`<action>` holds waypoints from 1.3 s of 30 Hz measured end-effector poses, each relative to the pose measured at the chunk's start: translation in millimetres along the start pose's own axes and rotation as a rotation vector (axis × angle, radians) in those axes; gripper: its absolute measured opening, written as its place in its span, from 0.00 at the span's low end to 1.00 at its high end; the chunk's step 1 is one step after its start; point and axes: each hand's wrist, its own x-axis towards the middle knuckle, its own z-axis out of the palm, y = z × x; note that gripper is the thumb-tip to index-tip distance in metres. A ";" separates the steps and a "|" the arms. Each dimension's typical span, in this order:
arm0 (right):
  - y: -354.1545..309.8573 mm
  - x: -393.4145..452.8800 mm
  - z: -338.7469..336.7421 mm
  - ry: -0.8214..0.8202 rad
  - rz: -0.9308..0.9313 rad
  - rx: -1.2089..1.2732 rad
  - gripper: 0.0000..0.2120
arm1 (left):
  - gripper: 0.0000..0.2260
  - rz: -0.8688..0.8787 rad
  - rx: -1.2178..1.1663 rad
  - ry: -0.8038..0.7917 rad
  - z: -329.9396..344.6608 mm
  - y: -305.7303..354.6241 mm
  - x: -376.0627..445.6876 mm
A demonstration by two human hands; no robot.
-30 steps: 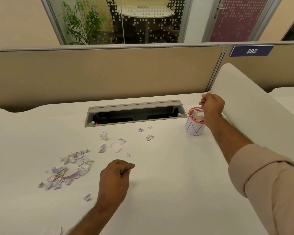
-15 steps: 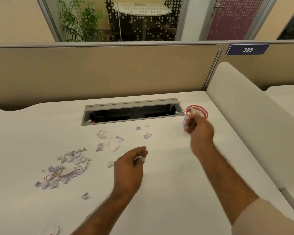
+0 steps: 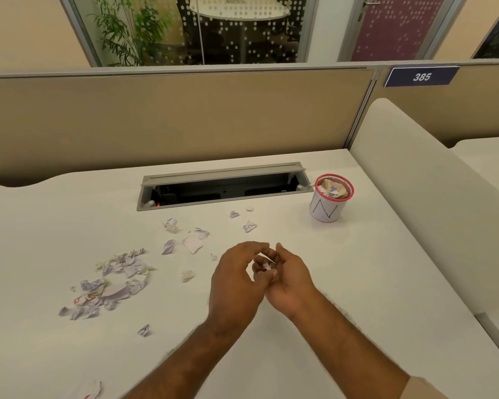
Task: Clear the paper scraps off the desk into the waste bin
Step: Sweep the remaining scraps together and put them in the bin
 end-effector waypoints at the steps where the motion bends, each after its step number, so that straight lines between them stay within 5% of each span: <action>1: -1.3 1.2 -1.8 0.005 0.000 -0.001 0.19 | 0.19 0.028 0.026 0.004 -1.0 -2.8 -0.7; 9: -53.5 9.4 2.6 0.033 -0.068 0.021 0.15 | 0.13 -0.032 0.198 0.100 -27.6 -57.2 -11.0; 18: -188.4 36.4 40.7 0.104 -0.557 0.002 0.17 | 0.10 -0.096 0.278 0.036 -31.8 -78.7 -25.6; 26: -223.1 56.7 35.6 0.330 -0.781 -0.991 0.08 | 0.10 -0.050 0.382 0.008 -32.4 -101.2 -27.9; 32: -237.8 47.2 27.9 0.434 -1.017 -1.421 0.07 | 0.26 0.059 0.559 -0.094 -30.6 -126.0 -34.6; 39: -224.3 51.1 21.7 0.401 -0.733 -1.992 0.08 | 0.34 0.066 0.662 -0.206 -25.2 -130.7 -31.8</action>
